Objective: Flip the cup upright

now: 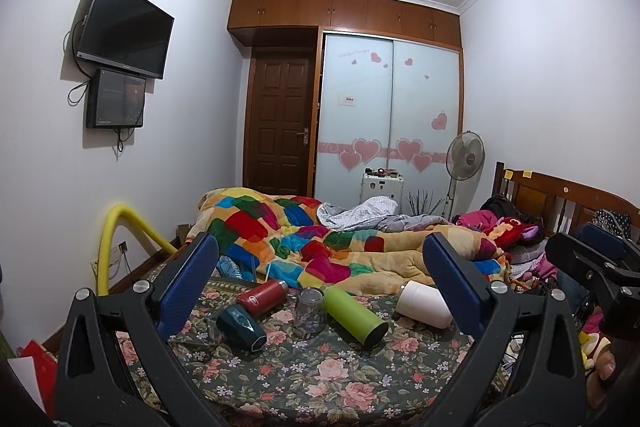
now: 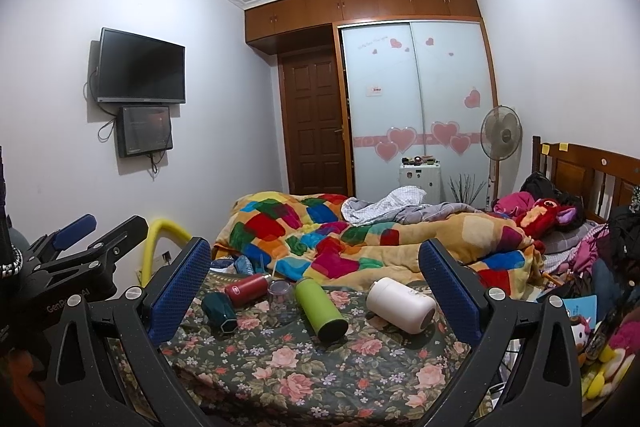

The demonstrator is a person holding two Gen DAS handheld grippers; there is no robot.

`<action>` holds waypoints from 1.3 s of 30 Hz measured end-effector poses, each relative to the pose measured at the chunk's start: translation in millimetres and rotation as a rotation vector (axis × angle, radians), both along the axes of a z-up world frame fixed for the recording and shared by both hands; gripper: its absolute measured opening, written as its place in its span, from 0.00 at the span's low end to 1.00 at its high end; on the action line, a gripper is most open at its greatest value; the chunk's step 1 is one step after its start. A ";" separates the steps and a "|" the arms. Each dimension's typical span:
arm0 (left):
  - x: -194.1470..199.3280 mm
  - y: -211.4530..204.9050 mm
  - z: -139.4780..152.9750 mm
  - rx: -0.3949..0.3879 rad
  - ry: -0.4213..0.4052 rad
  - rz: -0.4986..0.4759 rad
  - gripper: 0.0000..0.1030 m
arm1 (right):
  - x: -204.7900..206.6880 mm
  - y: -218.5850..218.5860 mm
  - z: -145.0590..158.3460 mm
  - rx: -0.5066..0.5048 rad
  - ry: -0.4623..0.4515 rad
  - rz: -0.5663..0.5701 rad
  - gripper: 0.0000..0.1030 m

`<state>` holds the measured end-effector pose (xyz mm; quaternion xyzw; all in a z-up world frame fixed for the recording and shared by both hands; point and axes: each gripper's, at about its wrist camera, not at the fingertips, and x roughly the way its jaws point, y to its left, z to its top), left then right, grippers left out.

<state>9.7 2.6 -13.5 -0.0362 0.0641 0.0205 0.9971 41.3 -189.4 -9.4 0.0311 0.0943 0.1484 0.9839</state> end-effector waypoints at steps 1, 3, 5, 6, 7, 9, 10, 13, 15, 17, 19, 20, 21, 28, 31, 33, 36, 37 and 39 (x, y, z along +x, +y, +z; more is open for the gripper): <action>-0.2 -0.1 -0.1 0.000 0.000 0.000 1.00 | -0.1 -0.1 -0.3 0.000 -0.001 0.000 1.00; -0.3 0.7 -0.1 -0.003 0.001 -0.004 1.00 | 0.1 -0.2 -0.3 -0.001 0.000 -0.001 1.00; 0.1 0.7 -0.1 -0.003 0.000 -0.005 1.00 | 0.2 -0.5 -0.4 -0.001 -0.001 -0.002 1.00; 0.1 0.7 0.2 -0.002 0.000 -0.003 1.00 | 0.3 -0.5 -0.4 -0.002 0.000 -0.002 1.00; -0.4 0.9 0.2 -0.002 -0.001 -0.002 1.00 | 0.2 0.1 -0.3 -0.003 0.002 -0.003 1.00; -0.7 1.1 0.7 -0.006 0.000 -0.004 1.00 | 0.1 1.0 -0.5 -0.003 0.004 -0.003 1.00; -0.6 0.7 0.9 -0.006 0.000 -0.004 1.00 | 0.2 1.5 -0.4 -0.003 0.005 -0.003 1.00; -0.9 0.3 0.9 -0.005 0.001 -0.003 1.00 | 0.2 2.2 -0.2 -0.003 0.004 -0.003 1.00; -1.0 0.3 0.5 -0.006 0.002 -0.005 1.00 | 0.2 2.1 -0.1 -0.002 0.004 -0.003 1.00; -0.9 0.0 0.3 -0.006 0.002 -0.003 1.00 | -0.1 2.0 -0.2 -0.002 0.005 -0.003 1.00; -0.8 0.5 0.6 -0.007 0.003 -0.003 1.00 | -0.4 1.8 -0.8 -0.003 0.006 -0.003 1.00; -0.8 0.4 0.3 -0.006 0.003 -0.004 1.00 | -0.6 2.0 -0.7 -0.003 0.006 -0.003 1.00; -1.1 0.2 0.1 -0.008 0.005 -0.005 1.00 | -0.4 1.9 -1.0 -0.002 0.006 -0.003 1.00; 0.9 1.0 -1.3 -0.009 0.009 -0.006 1.00 | -0.1 1.4 -3.1 -0.002 0.008 -0.003 1.00; 1.7 1.2 -2.5 -0.010 0.011 -0.006 1.00 | 2.2 1.5 -5.7 -0.005 0.016 -0.004 1.00; 3.1 1.7 -4.5 -0.013 0.014 -0.005 1.00 | 4.8 2.3 -7.0 -0.010 0.021 -0.004 1.00; 10.6 5.9 -7.6 -0.027 0.027 -0.001 1.00 | 10.4 4.2 -9.8 -0.020 0.033 -0.005 1.00; 14.6 7.5 -8.7 -0.032 0.033 -0.002 1.00 | 13.4 4.7 -10.7 -0.022 0.039 -0.004 1.00; 25.1 13.8 -12.6 -0.051 0.055 -0.002 1.00 | 20.5 5.2 -13.4 -0.027 0.055 -0.004 1.00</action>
